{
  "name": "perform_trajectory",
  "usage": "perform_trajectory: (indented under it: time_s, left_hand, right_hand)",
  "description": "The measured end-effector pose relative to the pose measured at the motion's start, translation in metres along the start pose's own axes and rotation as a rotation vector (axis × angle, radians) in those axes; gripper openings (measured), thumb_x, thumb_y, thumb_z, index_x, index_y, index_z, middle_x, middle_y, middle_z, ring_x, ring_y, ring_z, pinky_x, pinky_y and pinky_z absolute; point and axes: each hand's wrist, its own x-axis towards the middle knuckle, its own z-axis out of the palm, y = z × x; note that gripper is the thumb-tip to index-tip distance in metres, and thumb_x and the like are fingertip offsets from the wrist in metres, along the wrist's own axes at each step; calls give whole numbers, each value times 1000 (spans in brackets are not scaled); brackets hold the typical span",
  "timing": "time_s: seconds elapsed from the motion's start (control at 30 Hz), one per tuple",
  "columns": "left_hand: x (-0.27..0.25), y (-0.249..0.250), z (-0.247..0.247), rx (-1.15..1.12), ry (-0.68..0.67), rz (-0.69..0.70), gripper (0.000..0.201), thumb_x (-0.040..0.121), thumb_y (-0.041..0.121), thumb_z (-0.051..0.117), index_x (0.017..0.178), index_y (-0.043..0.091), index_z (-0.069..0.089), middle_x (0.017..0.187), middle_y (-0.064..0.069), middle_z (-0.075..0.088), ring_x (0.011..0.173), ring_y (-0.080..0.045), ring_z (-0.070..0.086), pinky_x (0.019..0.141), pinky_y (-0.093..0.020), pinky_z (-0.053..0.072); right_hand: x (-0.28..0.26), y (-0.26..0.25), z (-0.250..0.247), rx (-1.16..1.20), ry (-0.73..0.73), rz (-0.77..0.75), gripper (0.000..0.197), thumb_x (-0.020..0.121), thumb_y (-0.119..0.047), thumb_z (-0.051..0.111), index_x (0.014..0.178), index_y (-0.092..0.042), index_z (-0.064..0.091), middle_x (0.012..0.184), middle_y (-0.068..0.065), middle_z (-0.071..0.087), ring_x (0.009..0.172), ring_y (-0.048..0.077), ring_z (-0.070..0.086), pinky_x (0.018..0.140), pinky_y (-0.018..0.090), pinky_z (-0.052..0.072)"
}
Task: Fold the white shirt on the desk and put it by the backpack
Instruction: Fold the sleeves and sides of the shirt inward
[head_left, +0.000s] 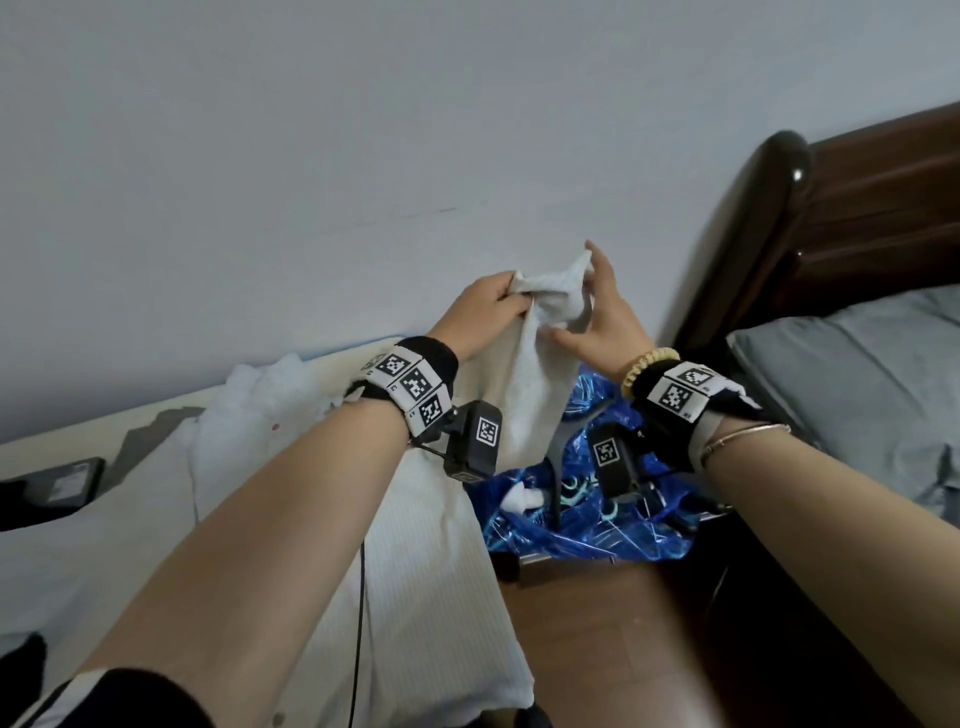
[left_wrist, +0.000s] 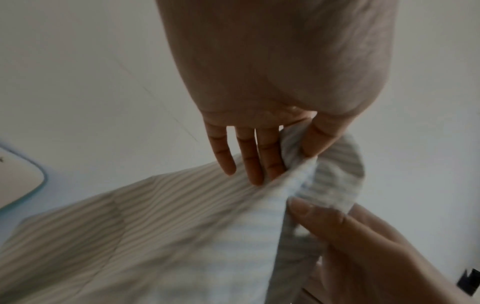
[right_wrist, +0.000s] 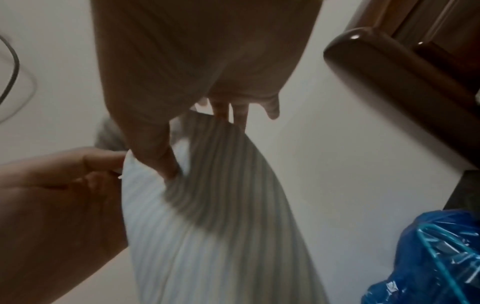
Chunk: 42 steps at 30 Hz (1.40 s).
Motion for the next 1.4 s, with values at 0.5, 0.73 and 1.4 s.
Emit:
perform_trajectory:
  time_s: [0.5,0.73,1.4]
  left_hand:
    - [-34,16,-29,-217,-55,-220,60,91,61,38,120,12,56,110,-7,65,99,-21,65,81,-40,58]
    - [-59,-29,-73,-72,308,-216,19,95,16,43,96,7,59,85,-7,60,81,-22,54,63,-27,42]
    - [-189,-245,-229,175,755,-879,44,90,18,53,127,-4,44,126,-21,54,113,-37,54,86,-38,42]
  right_hand:
    - [16,-76,24,-161,-11,-55,15,75,-21,68,74,-12,55,59,-5,51,55,12,45,52,26,36]
    - [18,-92,65,183,-189,0,32,83,-4,51,112,-6,65,84,13,72,67,20,67,63,29,56]
    - [63,-45,230,-228,-247,185,21,84,-8,55,100,-10,68,101,11,69,86,25,66,87,29,50]
